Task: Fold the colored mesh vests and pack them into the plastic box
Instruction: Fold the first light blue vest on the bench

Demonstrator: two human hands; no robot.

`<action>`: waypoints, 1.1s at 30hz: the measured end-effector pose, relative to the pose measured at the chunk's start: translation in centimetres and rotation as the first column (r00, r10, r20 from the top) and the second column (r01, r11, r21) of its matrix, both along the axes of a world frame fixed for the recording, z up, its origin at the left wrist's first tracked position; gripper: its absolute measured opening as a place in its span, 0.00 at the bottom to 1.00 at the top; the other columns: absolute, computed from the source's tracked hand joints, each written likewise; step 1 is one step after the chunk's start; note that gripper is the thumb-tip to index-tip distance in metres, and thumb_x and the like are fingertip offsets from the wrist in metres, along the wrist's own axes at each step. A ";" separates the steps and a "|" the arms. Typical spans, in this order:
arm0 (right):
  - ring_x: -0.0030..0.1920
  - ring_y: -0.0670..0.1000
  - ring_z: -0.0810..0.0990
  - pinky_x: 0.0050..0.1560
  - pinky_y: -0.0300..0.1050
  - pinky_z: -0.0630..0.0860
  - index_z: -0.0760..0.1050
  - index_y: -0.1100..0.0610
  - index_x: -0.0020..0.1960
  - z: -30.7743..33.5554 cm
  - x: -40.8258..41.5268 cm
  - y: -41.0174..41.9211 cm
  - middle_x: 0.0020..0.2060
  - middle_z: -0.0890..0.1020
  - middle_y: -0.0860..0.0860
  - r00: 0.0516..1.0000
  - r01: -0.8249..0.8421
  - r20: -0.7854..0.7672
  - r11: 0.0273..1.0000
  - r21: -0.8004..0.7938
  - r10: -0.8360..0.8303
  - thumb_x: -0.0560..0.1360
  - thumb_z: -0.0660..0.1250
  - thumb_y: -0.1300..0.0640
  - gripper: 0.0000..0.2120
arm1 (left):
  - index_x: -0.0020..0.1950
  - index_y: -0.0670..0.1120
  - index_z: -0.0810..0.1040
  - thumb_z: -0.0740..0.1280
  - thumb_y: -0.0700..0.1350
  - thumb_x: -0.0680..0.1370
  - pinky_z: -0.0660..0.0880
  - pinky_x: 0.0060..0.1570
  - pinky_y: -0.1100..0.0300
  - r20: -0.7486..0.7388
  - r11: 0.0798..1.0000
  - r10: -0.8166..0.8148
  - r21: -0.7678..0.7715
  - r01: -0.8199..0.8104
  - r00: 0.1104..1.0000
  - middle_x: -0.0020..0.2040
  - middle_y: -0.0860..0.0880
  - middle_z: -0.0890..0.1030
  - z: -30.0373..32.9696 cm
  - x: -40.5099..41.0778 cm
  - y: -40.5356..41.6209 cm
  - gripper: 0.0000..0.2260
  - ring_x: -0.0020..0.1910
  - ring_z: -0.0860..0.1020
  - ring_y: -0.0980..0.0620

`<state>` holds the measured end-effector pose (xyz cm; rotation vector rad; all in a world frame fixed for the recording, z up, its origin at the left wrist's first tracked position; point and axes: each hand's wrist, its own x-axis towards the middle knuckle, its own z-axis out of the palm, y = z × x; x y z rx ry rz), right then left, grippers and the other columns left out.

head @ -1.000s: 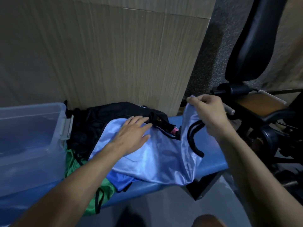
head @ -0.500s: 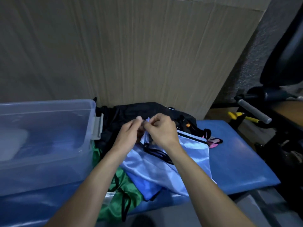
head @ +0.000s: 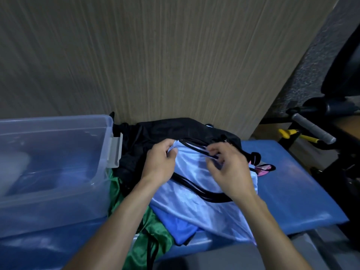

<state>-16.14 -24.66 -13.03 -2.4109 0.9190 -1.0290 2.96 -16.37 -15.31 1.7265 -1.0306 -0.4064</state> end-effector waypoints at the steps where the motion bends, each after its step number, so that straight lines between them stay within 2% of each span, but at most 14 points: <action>1: 0.47 0.45 0.74 0.49 0.41 0.74 0.80 0.52 0.56 -0.1 -0.9 -0.7 0.49 0.79 0.46 0.997 0.042 -0.060 0.997 -0.062 -0.046 0.75 0.74 0.58 0.11 | 0.51 0.50 0.79 0.64 0.44 0.82 0.79 0.50 0.50 -0.001 1.000 0.009 0.000 -0.009 1.000 0.46 0.42 0.83 0.0 0.1 0.0 0.04 0.39 0.75 0.52; 4: 0.51 0.53 0.71 0.52 0.51 0.70 0.80 0.49 0.57 -0.5 -3.1 -2.3 0.51 0.77 0.46 0.971 0.109 -0.203 0.990 -0.091 -0.126 0.74 0.76 0.52 0.13 | 0.51 0.48 0.78 0.64 0.42 0.84 0.72 0.48 0.59 -0.063 0.998 0.047 -0.028 -0.049 0.997 0.43 0.52 0.80 0.4 -0.3 0.0 0.05 0.40 0.73 0.58; 6: 0.52 0.53 0.70 0.51 0.51 0.66 0.81 0.48 0.54 -0.7 -4.1 -2.8 0.49 0.77 0.45 0.967 0.103 -0.229 0.994 -0.048 -0.111 0.74 0.76 0.49 0.10 | 0.51 0.48 0.78 0.63 0.41 0.84 0.70 0.45 0.61 -0.140 0.997 0.051 -0.048 -0.058 0.989 0.40 0.55 0.76 0.8 -0.6 -0.3 0.05 0.37 0.70 0.58; 9: 0.51 0.51 0.69 0.49 0.49 0.63 0.80 0.48 0.50 -0.7 -4.9 -2.9 0.46 0.77 0.43 0.971 0.098 -0.217 0.995 -0.020 -0.100 0.75 0.75 0.47 0.08 | 0.50 0.46 0.78 0.63 0.43 0.84 0.68 0.41 0.57 -0.198 0.997 0.048 -0.050 -0.059 0.979 0.35 0.57 0.71 1.0 -0.6 -0.7 0.06 0.34 0.67 0.58; 11: 0.50 0.51 0.69 0.48 0.49 0.63 0.79 0.48 0.49 -0.8 -5.0 -3.0 0.44 0.77 0.43 0.971 0.109 -0.212 0.994 -0.006 -0.108 0.76 0.74 0.48 0.07 | 0.44 0.42 0.74 0.62 0.46 0.84 0.64 0.37 0.56 -0.146 0.999 0.022 -0.044 -0.029 0.989 0.31 0.58 0.64 1.0 -0.7 -0.8 0.12 0.32 0.62 0.56; 16: 0.51 0.52 0.71 0.48 0.49 0.60 0.77 0.47 0.47 -1.1 -5.1 -3.2 0.41 0.78 0.42 0.960 0.122 -0.257 0.992 0.019 -0.113 0.77 0.72 0.45 0.08 | 0.40 0.42 0.69 0.63 0.50 0.84 0.62 0.30 0.63 0.045 0.998 0.052 -0.044 -0.050 0.998 0.29 0.56 0.63 1.4 -1.6 -0.7 0.16 0.29 0.61 0.57; 19: 0.49 0.49 0.70 0.47 0.50 0.59 0.75 0.47 0.42 -0.7 -5.7 -3.5 0.35 0.76 0.43 0.948 0.117 -0.301 0.993 0.031 -0.102 0.77 0.68 0.36 0.15 | 0.40 0.42 0.66 0.62 0.49 0.84 0.61 0.30 0.61 0.090 0.996 0.065 -0.067 -0.059 0.994 0.30 0.54 0.63 1.6 -1.9 -0.6 0.16 0.29 0.60 0.56; 22: 0.42 0.49 0.72 0.48 0.51 0.61 0.71 0.49 0.34 -0.4 -6.4 -3.8 0.29 0.74 0.46 0.940 0.201 -0.297 0.977 0.077 -0.170 0.79 0.55 0.30 0.27 | 0.42 0.43 0.65 0.60 0.48 0.85 0.63 0.33 0.56 0.117 0.997 0.046 -0.075 -0.037 0.992 0.33 0.51 0.65 1.4 -1.8 -0.3 0.15 0.31 0.61 0.55; 24: 0.41 0.51 0.73 0.52 0.54 0.64 0.68 0.49 0.33 -0.3 -6.4 -3.8 0.28 0.73 0.46 0.929 0.260 -0.305 0.957 0.130 -0.211 0.80 0.50 0.31 0.27 | 0.42 0.42 0.64 0.59 0.48 0.85 0.63 0.34 0.54 0.123 0.997 0.015 -0.081 -0.005 0.992 0.33 0.52 0.63 1.3 -1.7 -0.1 0.15 0.32 0.61 0.55; 25: 0.44 0.51 0.75 0.54 0.54 0.64 0.72 0.48 0.37 -0.4 -6.3 -3.9 0.32 0.76 0.44 0.927 0.269 -0.312 0.950 0.160 -0.210 0.80 0.52 0.33 0.24 | 0.42 0.42 0.64 0.59 0.48 0.85 0.63 0.34 0.53 0.126 0.997 -0.001 -0.078 0.010 0.992 0.33 0.52 0.62 1.2 -1.6 -0.1 0.15 0.32 0.61 0.55; 27: 0.51 0.49 0.79 0.59 0.52 0.67 0.78 0.48 0.53 -0.5 -5.9 -3.9 0.43 0.82 0.44 0.951 0.248 -0.257 0.917 0.313 -0.169 0.80 0.64 0.39 0.14 | 0.43 0.42 0.64 0.59 0.48 0.85 0.62 0.35 0.52 0.122 0.997 -0.017 -0.070 0.026 0.992 0.33 0.52 0.61 1.2 -1.5 -0.1 0.15 0.32 0.61 0.55; 28: 0.51 0.48 0.81 0.58 0.50 0.72 0.78 0.50 0.59 -0.5 -5.5 -3.9 0.47 0.83 0.45 0.972 0.214 -0.183 0.884 0.416 -0.150 0.78 0.68 0.42 0.14 | 0.43 0.41 0.64 0.59 0.48 0.85 0.62 0.35 0.52 0.115 0.997 -0.023 -0.069 0.031 0.993 0.33 0.52 0.61 1.2 -1.5 -0.1 0.15 0.32 0.61 0.55; 30: 0.46 0.47 0.83 0.49 0.43 0.78 0.77 0.52 0.61 -0.3 -4.9 -4.1 0.46 0.86 0.48 0.989 0.130 -0.012 0.808 0.575 -0.150 0.76 0.74 0.48 0.17 | 0.43 0.40 0.63 0.59 0.48 0.86 0.61 0.35 0.52 0.094 0.997 -0.034 -0.073 0.041 0.995 0.33 0.53 0.60 1.2 -1.5 -0.1 0.15 0.32 0.60 0.54; 33: 0.37 0.49 0.78 0.34 0.34 0.72 0.77 0.56 0.60 0.0 -4.0 -4.4 0.37 0.83 0.51 0.963 0.021 0.177 0.716 0.697 -0.201 0.74 0.76 0.58 0.16 | 0.43 0.40 0.63 0.59 0.47 0.86 0.61 0.36 0.52 0.072 0.995 -0.050 -0.082 0.055 0.996 0.33 0.54 0.60 1.2 -1.5 0.0 0.15 0.33 0.60 0.54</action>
